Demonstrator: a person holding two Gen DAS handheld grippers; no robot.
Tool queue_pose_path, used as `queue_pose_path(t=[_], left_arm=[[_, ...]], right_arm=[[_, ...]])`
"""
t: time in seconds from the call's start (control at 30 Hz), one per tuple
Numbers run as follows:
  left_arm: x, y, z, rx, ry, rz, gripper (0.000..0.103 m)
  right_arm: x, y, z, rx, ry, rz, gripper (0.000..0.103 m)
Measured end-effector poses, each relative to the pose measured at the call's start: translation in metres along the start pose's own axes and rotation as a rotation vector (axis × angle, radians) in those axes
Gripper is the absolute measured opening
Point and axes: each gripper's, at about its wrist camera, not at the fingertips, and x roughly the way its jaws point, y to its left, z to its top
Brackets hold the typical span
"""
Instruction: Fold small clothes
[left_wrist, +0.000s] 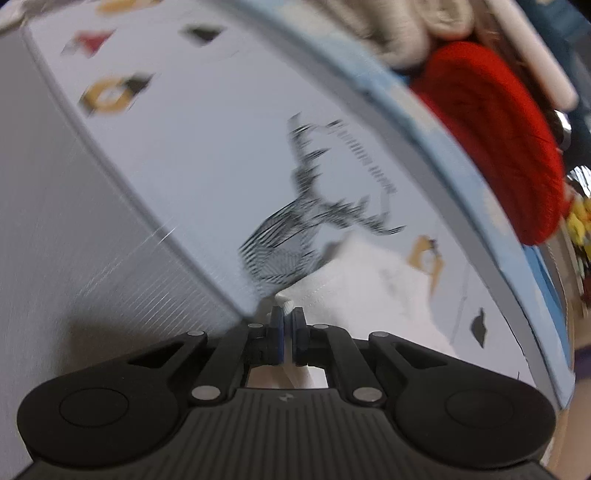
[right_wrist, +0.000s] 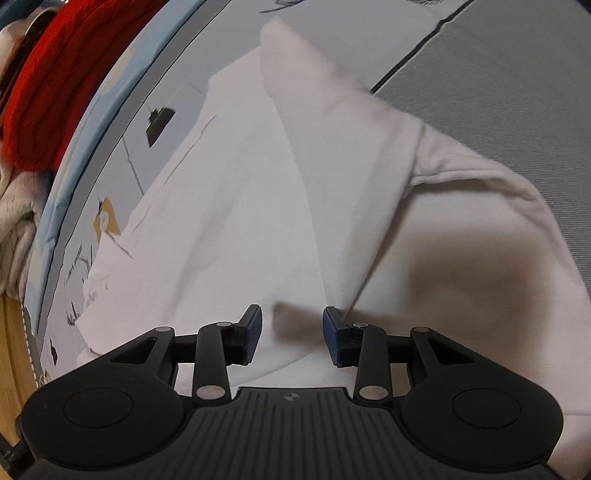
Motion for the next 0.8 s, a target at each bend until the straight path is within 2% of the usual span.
queue_pose_path(t=[0.07,0.1,0.13,0.2,0.23,0.27,0.33,0.37,0.43,0.47,0.53,0.57,0.63,0.67,0.7,0.73,0.8], left_arm=[[-0.009,-0.013,-0.001,0.041,-0.050,-0.051,0.003],[-0.015,-0.023,0.000,0.080,-0.074,-0.112,0.003],[-0.021,-0.032,0.000,0.108,-0.088,-0.196,0.003],[-0.046,-0.048,0.002,0.148,-0.155,-0.464,0.003],[-0.062,-0.051,0.002,0.162,-0.217,-0.568,0.003],[-0.083,-0.051,0.002,0.175,-0.315,-0.686,0.003],[-0.110,-0.044,0.002,0.169,-0.435,-0.778,0.003],[-0.114,-0.038,0.002,0.153,-0.450,-0.770,0.003],[-0.105,-0.026,0.000,0.100,-0.422,-0.675,0.003],[-0.093,-0.017,0.001,0.054,-0.375,-0.590,0.003],[-0.067,-0.008,0.002,0.037,-0.251,-0.341,0.003],[-0.050,-0.001,0.001,0.032,-0.171,-0.215,0.003],[-0.015,0.021,-0.002,-0.044,0.012,-0.033,0.003],[-0.003,0.030,-0.003,-0.077,0.083,0.008,0.003],[0.003,0.040,-0.006,-0.123,0.118,0.012,0.003],[0.006,0.044,-0.007,-0.144,0.134,0.006,0.003],[0.004,0.037,-0.004,-0.106,0.119,-0.005,0.003]], right_arm=[[-0.004,-0.002,0.002,0.005,-0.004,0.001,0.038],[-0.007,-0.002,0.003,0.002,-0.013,0.001,0.038],[-0.010,-0.003,0.004,-0.004,-0.031,-0.004,0.038],[-0.013,-0.004,0.009,-0.013,-0.058,-0.008,0.038],[-0.014,-0.006,0.012,-0.012,-0.067,-0.009,0.038],[-0.014,-0.009,0.016,-0.001,-0.075,-0.014,0.038],[-0.017,-0.018,0.023,0.041,-0.108,-0.031,0.038],[-0.021,-0.021,0.026,0.059,-0.131,-0.039,0.040],[-0.030,-0.026,0.028,0.084,-0.186,-0.028,0.040],[-0.035,-0.026,0.028,0.081,-0.214,-0.032,0.040],[-0.040,-0.026,0.024,0.078,-0.243,-0.047,0.040],[-0.041,-0.027,0.021,0.083,-0.243,-0.049,0.040],[-0.035,-0.029,0.018,0.090,-0.205,-0.047,0.040],[-0.030,-0.029,0.016,0.100,-0.178,-0.046,0.040],[-0.027,-0.032,0.015,0.114,-0.160,-0.047,0.040],[-0.024,-0.034,0.015,0.125,-0.150,-0.049,0.040],[-0.020,-0.035,0.016,0.131,-0.144,-0.040,0.040]])
